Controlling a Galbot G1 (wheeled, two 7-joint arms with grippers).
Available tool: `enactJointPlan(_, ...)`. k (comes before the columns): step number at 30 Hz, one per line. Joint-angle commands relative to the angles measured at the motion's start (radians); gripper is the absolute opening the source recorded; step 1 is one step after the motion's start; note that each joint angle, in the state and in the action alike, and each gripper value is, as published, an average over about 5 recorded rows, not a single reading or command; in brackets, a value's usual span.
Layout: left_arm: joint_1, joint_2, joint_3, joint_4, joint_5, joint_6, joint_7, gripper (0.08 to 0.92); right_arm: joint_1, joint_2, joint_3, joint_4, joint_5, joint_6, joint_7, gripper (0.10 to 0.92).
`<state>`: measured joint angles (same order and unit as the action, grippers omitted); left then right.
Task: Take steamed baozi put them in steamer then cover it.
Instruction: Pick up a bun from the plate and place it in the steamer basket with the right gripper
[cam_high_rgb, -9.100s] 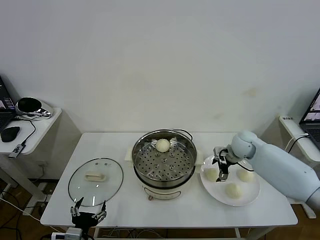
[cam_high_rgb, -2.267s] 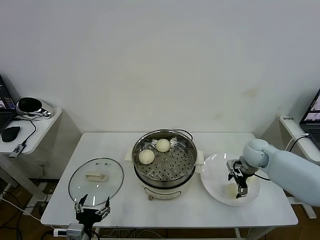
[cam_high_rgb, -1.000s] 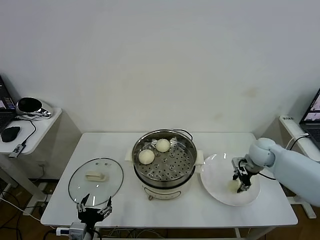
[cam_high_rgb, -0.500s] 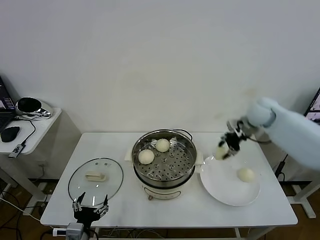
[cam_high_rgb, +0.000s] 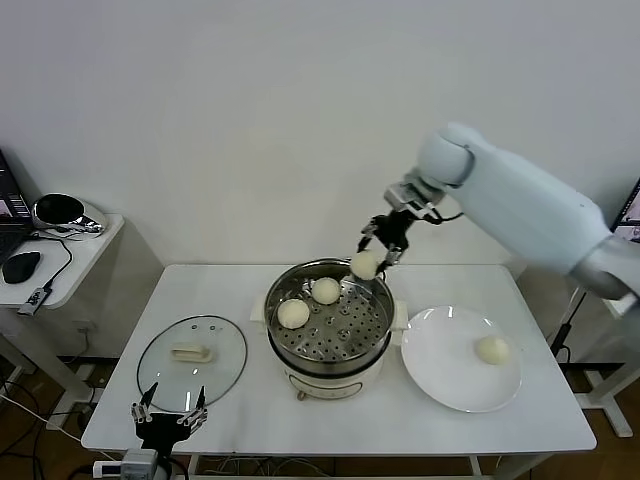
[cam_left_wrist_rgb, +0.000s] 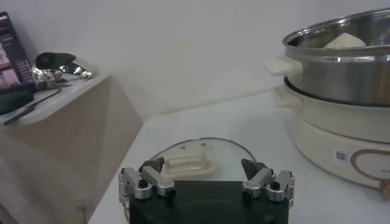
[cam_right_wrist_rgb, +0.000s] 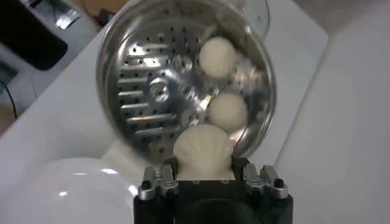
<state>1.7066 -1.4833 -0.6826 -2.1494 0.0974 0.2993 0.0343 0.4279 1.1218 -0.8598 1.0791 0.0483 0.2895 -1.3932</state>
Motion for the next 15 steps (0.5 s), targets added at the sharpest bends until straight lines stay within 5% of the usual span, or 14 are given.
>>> enactJointPlan(1,0.005,-0.006,-0.002,-0.004,0.002,-0.002,-0.002,0.823,-0.008,0.132,-0.061,0.017,-0.142,0.315,0.007,0.551)
enactJointPlan(15,-0.004,-0.014,0.009,0.013,0.001,-0.006,-0.005,0.823,-0.053,0.06,-0.15,0.345,-0.263,0.35,0.022,0.552)
